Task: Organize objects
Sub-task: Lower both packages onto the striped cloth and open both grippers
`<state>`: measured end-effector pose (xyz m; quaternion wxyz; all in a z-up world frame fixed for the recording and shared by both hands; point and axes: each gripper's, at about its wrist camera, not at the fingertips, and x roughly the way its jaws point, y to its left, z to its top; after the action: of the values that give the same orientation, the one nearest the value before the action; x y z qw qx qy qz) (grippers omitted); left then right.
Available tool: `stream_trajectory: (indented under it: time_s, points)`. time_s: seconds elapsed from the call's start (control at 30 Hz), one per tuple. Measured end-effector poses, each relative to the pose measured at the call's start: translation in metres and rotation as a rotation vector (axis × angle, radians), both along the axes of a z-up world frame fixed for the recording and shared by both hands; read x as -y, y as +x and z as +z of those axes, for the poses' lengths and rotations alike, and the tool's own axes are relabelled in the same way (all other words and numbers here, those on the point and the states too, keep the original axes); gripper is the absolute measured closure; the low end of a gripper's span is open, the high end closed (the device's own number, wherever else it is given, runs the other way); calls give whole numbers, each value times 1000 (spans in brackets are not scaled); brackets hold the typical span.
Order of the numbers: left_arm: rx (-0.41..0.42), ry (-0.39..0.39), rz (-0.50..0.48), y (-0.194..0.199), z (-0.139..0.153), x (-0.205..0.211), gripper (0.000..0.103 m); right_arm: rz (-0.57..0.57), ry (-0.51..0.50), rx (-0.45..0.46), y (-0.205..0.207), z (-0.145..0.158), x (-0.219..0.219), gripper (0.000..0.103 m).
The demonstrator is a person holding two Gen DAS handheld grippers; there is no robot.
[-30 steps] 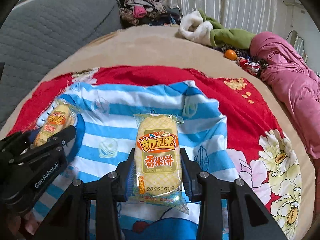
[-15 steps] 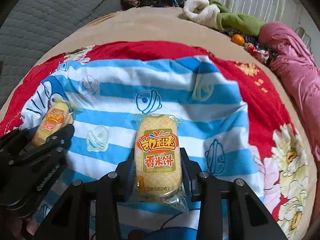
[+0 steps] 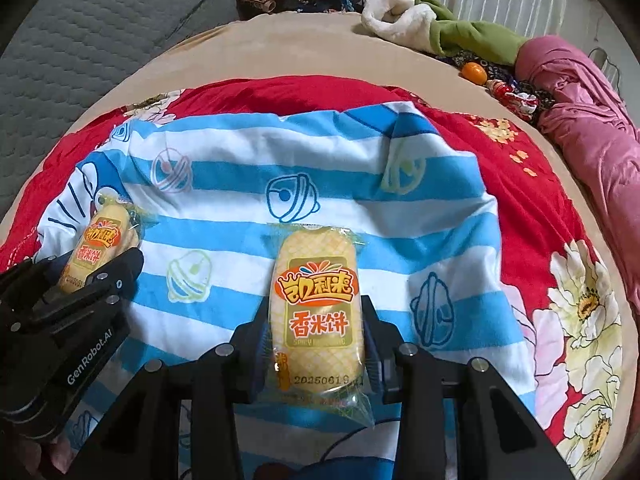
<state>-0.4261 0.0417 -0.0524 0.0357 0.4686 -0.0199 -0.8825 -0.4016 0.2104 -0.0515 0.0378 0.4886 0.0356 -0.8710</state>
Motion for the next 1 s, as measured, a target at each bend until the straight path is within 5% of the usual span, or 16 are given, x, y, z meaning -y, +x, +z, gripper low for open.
stream_trajectory:
  time_s: [0.13,0.3,0.67,1.0]
  points:
    - [10,-8,0,1,1,1,49,-15,-8,-3,2,4,-4,58]
    - [39,0,-7,3,3,1,29,-17,-14,-9,4,9,-5,40]
    - [40,26,-10,17,28,5,25,-26,-61,-39,20,34,-12,35]
    - [-13,89,-21,69,71,10,21,-9,-96,-121,68,76,-16,25]
